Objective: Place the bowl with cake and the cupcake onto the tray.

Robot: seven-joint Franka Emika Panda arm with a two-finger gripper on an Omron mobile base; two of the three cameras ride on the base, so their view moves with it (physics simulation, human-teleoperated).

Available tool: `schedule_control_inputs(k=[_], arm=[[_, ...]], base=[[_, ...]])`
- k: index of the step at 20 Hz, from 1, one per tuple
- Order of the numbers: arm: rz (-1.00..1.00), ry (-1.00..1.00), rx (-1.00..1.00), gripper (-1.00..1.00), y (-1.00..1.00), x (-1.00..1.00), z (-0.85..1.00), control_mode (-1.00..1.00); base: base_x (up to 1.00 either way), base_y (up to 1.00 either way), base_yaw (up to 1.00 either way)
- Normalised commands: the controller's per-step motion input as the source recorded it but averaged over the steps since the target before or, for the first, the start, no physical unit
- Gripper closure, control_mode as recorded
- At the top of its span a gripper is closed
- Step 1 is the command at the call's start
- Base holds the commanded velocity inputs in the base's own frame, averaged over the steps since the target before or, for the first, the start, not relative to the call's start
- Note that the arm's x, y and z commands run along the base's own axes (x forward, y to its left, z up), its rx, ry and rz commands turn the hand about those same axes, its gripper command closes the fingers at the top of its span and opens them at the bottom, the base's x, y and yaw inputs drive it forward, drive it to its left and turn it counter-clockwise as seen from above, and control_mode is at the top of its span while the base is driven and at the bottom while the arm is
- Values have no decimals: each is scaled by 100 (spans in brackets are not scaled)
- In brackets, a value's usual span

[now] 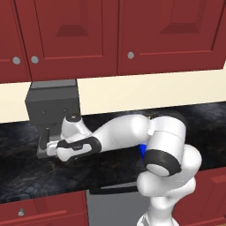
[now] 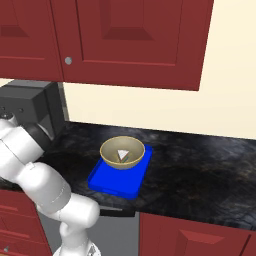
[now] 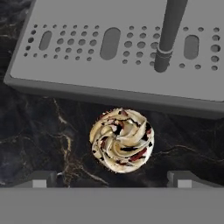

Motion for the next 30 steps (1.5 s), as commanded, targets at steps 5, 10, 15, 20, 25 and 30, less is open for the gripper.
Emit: schedule_control_inputs(k=[5, 10, 15, 20, 25, 30], arm=[[0, 0, -3, -100, 3, 0, -11, -100], [0, 1, -3, -100, -2, 0, 0, -100], [-1, 1, -3, -100, -4, 12, -2, -100], [-1, 1, -3, -100, -17, 19, -9, -100], [0, 1, -1, -100, -7, 14, -11, -100], [0, 1, 0, -100, 0, 5, -18, -100]], base=[[0, 0, 0], [0, 0, 0], [0, 0, 0], [0, 0, 0], [0, 0, 0], [0, 0, 0]])
